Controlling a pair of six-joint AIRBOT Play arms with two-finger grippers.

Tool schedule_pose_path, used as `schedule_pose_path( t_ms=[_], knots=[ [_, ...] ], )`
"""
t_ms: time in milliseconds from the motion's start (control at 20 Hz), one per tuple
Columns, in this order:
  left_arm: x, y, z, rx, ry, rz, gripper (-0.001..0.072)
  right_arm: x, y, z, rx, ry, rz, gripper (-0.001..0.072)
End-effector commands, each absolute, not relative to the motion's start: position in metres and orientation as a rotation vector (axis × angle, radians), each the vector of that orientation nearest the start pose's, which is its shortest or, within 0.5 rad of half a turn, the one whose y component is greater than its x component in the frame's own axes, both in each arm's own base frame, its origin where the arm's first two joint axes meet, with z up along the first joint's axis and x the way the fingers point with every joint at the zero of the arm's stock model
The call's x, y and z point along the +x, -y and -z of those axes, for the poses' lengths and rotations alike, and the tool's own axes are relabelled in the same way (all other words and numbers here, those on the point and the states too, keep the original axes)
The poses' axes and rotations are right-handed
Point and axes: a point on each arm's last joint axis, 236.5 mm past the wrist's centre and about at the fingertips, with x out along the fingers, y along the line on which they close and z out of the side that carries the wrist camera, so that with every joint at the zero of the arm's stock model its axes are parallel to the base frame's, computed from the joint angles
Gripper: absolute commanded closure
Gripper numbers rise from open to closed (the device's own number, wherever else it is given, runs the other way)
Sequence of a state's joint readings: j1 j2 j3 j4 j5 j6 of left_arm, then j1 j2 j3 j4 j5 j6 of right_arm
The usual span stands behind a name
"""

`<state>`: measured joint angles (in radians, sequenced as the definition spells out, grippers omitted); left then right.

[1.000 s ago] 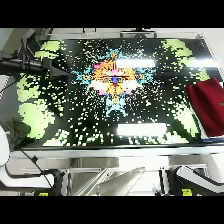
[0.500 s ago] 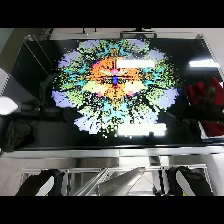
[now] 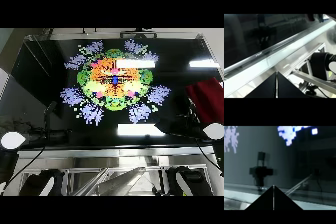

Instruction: Fold the shirts.

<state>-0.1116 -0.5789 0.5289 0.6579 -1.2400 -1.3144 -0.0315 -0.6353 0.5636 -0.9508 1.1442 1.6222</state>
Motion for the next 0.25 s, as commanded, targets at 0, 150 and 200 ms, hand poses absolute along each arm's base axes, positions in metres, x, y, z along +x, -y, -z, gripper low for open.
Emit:
schedule_pose_path(
  t_ms=[0,150,200],
  knots=[
    [0.1817,0.1969,-0.0658,-0.533,-1.098,0.767,0.0700,0.2373,-0.1189,-0.0268,0.630,-1.169,-0.282,0.0700],
    [0.1819,0.1968,-0.0650,-0.547,-1.107,0.758,0.0700,0.2372,-0.1189,-0.0268,0.630,-1.170,-0.283,0.0700],
    [0.1821,0.1967,-0.0649,-0.547,-1.106,0.757,0.0700,0.2372,-0.1189,-0.0268,0.630,-1.170,-0.283,0.0700]
  ],
)
